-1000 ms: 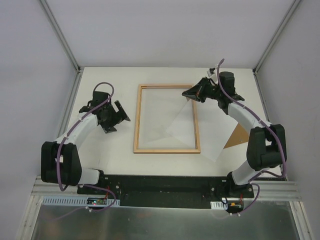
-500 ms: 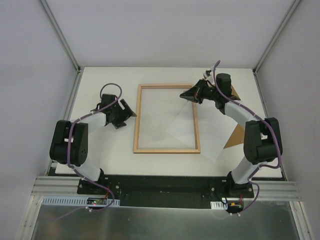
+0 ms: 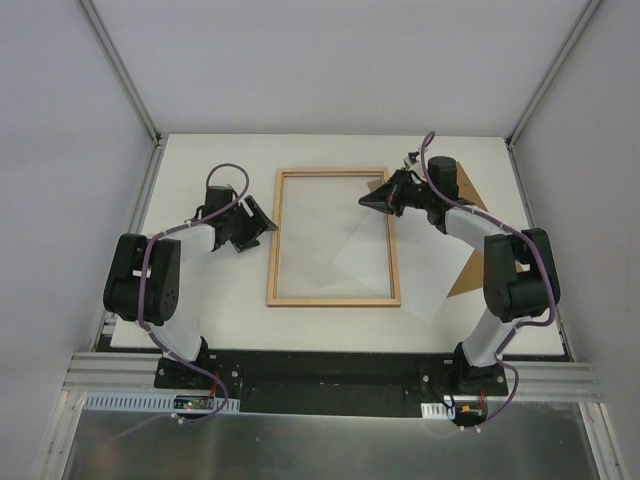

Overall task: Put the photo into the frame
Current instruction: Place the glass panel at the frame body.

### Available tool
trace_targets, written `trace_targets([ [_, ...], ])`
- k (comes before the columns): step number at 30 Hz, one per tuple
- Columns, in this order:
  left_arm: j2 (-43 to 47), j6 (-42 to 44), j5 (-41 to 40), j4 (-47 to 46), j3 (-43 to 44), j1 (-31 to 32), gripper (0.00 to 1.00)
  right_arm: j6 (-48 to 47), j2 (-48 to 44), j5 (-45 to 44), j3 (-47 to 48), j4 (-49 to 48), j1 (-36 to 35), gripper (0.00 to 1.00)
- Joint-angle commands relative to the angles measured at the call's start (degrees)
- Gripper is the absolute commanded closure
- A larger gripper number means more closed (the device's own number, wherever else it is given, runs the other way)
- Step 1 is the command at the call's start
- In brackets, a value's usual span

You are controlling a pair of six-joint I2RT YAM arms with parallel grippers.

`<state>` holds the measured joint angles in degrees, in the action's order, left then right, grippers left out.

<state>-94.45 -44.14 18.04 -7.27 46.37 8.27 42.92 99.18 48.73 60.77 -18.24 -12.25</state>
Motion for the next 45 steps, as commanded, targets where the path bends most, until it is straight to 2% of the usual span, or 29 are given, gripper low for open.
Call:
trace_targets([
  [1, -2.9, 0.7, 0.6, 1.2, -0.2, 0.8, 0.29, 0.9, 0.4, 1.9, -0.7, -6.2, -0.1, 0.99],
  [5, -3.3, 0.7, 0.7, 1.0, -0.4, 0.9, 0.32, 0.5, 1.0, 1.8, -0.9, -6.5, -0.1, 0.99],
  [29, -4.0, 2.0, -0.3, 3.0, -0.5, 0.8, 0.34, 0.9, 2.7, 3.0, -0.5, -8.7, -2.0, 0.99],
  [45, -5.6, 2.2, -0.1, 4.1, 0.3, 0.9, 0.36, -2.6, 1.4, 2.2, 0.2, -5.3, -2.4, 0.99],
])
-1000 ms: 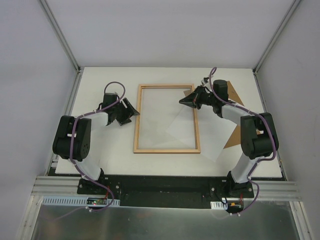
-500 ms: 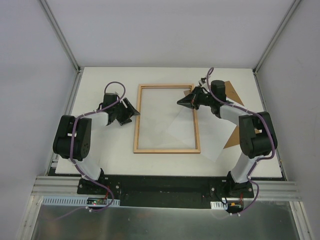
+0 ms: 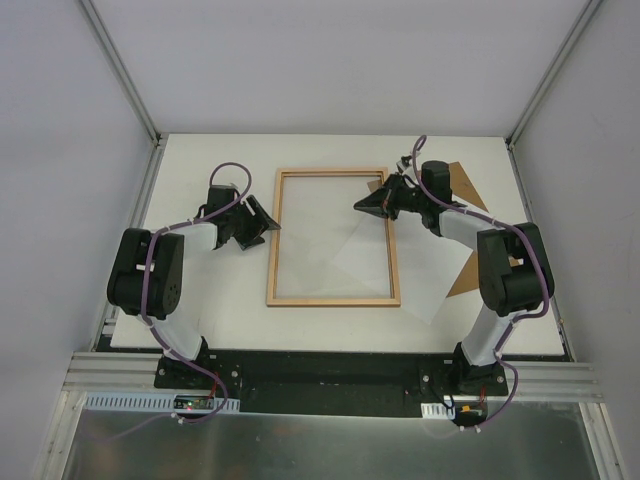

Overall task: Put the photo into the frame
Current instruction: Place the glass panel at the frame body.

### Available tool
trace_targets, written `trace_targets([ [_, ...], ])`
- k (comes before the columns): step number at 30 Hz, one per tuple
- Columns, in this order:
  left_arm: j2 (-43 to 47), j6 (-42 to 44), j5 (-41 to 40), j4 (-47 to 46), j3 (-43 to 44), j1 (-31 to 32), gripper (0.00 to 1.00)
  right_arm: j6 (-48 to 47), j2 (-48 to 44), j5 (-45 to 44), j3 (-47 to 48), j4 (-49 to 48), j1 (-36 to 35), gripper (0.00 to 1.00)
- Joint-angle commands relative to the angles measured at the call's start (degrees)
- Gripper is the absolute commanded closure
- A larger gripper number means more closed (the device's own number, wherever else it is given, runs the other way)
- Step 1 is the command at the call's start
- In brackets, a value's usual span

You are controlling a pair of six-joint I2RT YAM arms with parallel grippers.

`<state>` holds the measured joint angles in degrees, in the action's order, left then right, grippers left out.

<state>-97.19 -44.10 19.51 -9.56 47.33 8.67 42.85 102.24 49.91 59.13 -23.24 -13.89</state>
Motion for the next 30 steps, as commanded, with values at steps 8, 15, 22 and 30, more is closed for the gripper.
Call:
trace_targets([
  [8, -3.2, 2.3, -2.1, 7.5, -0.2, 0.5, 0.41, -5.9, -3.0, -0.2, 3.1, 3.4, -1.2, 0.99],
  [15, -3.6, 2.6, -2.2, 8.2, 0.0, 0.5, 0.5, -7.5, -3.2, -1.0, 4.1, 4.8, -1.1, 0.99],
  [22, -3.2, 2.9, -1.9, 8.4, -0.2, 0.5, 0.51, -8.5, -4.3, -1.1, 4.3, 5.5, -1.1, 0.99],
  [30, -2.8, 3.2, -1.8, 8.5, -0.1, 0.5, 0.5, -8.6, -4.1, -0.6, 5.7, 5.6, -1.2, 0.99],
])
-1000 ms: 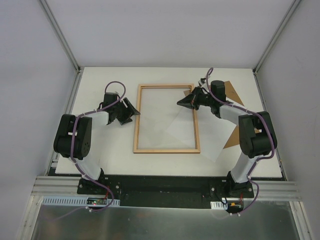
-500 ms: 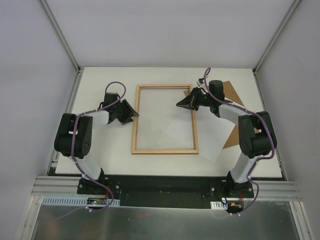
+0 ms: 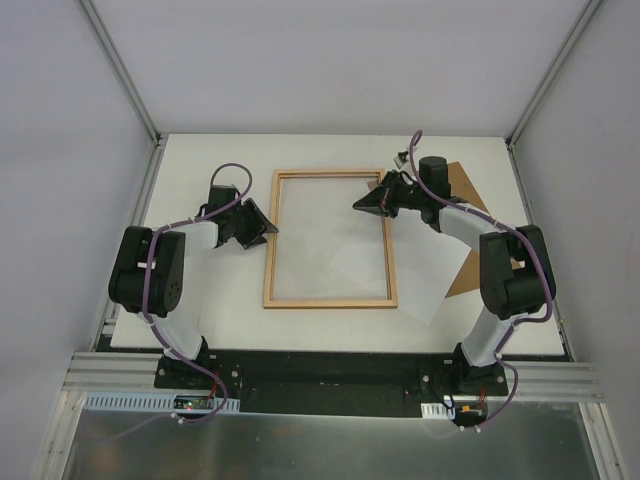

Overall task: Put the photo into the frame
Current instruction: Place the glass panel at the frame body.

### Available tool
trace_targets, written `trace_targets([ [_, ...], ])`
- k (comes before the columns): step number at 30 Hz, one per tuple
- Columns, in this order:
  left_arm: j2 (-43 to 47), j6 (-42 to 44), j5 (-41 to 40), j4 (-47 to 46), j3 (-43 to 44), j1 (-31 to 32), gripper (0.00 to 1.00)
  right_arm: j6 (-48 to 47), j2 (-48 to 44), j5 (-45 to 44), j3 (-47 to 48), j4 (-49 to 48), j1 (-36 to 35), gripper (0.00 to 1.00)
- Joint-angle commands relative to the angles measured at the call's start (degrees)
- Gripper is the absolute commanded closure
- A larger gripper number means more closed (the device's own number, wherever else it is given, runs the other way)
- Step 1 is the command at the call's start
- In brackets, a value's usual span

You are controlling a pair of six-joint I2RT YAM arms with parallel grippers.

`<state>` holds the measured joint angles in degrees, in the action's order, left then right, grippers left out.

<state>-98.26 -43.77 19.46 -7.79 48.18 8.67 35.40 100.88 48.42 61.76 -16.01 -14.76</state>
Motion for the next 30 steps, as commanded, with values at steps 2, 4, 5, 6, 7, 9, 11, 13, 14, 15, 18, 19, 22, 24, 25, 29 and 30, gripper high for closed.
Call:
trace_targets([
  [2, -1.8, 3.0, -1.7, 6.7, -0.9, 0.5, 0.5, -0.9, -2.6, 1.2, 3.4, -1.8, -0.5, 0.99],
  [4, -2.0, 2.9, -1.7, 6.7, -0.8, 0.4, 0.5, -0.9, -2.7, 1.2, 3.5, -1.9, -0.6, 0.99],
  [5, -2.0, 2.9, -1.6, 6.7, -0.8, 0.5, 0.5, -0.9, -2.6, 1.3, 3.5, -2.2, -0.7, 0.99],
  [6, -2.0, 2.9, -1.6, 6.7, -0.8, 0.5, 0.5, -0.9, -2.6, 1.5, 3.6, -2.4, -0.8, 0.99],
  [7, -2.1, 2.9, -1.6, 6.7, -0.6, 0.5, 0.5, -0.9, -2.6, 1.8, 3.7, -2.5, -0.8, 0.99],
  [9, -2.0, 3.0, -1.5, 6.7, -0.7, 0.5, 0.5, -0.9, -2.8, 1.8, 4.1, -2.5, -1.1, 0.99],
  [11, -2.0, 3.1, -1.6, 6.7, -0.6, 0.5, 0.5, -1.1, -2.9, 1.9, 4.2, -2.5, -1.2, 0.99],
  [13, -2.0, 3.1, -1.4, 6.7, -0.6, 0.6, 0.5, -1.3, -3.0, 1.9, 4.5, -2.5, -1.2, 0.99],
  [14, -2.1, 3.1, -1.4, 6.7, -0.5, 0.5, 0.5, -1.3, -2.9, 2.0, 4.7, -2.7, -1.3, 0.99],
  [15, -2.1, 3.1, -1.4, 6.7, -0.5, 0.5, 0.5, -1.2, -2.8, 2.2, 4.9, -2.5, -1.3, 0.99],
  [18, -2.2, 3.2, -1.4, 6.7, -0.5, 0.4, 0.5, -1.4, -2.7, 2.1, 5.1, -2.7, -1.4, 0.99],
  [19, -2.3, 3.2, -1.4, 6.7, -0.5, 0.4, 0.5, -1.5, -2.6, 2.2, 5.3, -2.6, -1.4, 0.99],
  [22, -2.4, 3.2, -1.4, 6.7, -0.5, 0.5, 0.5, -1.6, -2.3, 1.9, 5.5, -2.6, -1.5, 0.99],
  [24, -2.4, 3.3, -1.3, 6.7, -0.5, 0.4, 0.5, -1.6, -1.8, 1.8, 5.6, -2.7, -1.5, 0.99],
  [25, -2.4, 3.3, -1.3, 6.7, -0.5, 0.5, 0.5, -1.7, -1.7, 1.8, 5.7, -2.7, -1.4, 0.99],
  [29, -2.5, 3.3, -1.2, 6.7, -0.4, 0.4, 0.5, -1.7, -0.9, 1.8, 6.2, -3.3, -1.5, 1.0],
  [30, -2.5, 3.3, -1.2, 6.7, -0.5, 0.5, 0.5, -1.6, -0.7, 1.8, 6.2, -3.6, -1.5, 0.99],
])
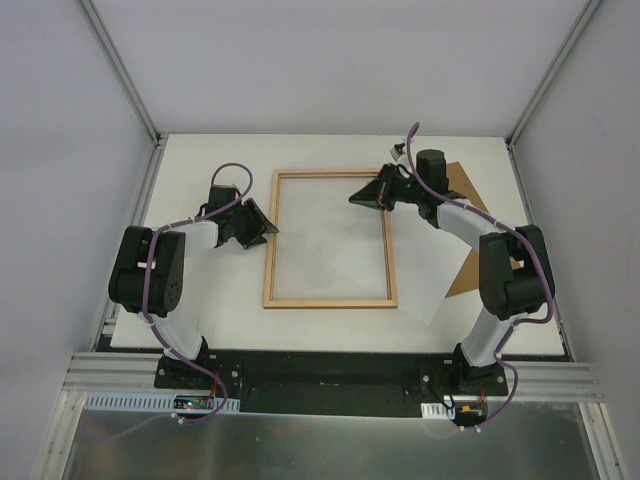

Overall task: Put the photo into the frame
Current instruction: Place the glass panel at the frame body.

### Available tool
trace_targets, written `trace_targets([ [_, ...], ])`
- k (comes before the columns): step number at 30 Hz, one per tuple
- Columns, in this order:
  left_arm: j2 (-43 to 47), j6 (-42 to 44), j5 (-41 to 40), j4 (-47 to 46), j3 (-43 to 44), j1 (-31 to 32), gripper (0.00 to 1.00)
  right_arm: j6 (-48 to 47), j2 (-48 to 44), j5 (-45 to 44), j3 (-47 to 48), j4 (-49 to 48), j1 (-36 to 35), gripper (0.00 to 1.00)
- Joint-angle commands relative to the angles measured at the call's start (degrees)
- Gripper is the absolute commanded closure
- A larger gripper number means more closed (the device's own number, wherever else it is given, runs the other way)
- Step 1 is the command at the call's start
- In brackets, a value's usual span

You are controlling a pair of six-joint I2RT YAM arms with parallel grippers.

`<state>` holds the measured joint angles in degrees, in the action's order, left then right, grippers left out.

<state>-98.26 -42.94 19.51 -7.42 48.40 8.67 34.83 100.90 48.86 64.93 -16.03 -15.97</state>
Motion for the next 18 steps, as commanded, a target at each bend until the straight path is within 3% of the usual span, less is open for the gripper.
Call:
trace_targets([
  [1, -2.6, 2.5, -1.1, 6.4, -0.6, 0.5, 0.5, -0.9, -0.6, 1.3, 3.0, -3.9, -0.2, 0.99],
  [18, -2.8, 2.5, -0.9, 6.3, -0.4, 0.5, 0.49, 1.5, 1.1, 0.4, 1.4, -6.9, -0.3, 0.99],
])
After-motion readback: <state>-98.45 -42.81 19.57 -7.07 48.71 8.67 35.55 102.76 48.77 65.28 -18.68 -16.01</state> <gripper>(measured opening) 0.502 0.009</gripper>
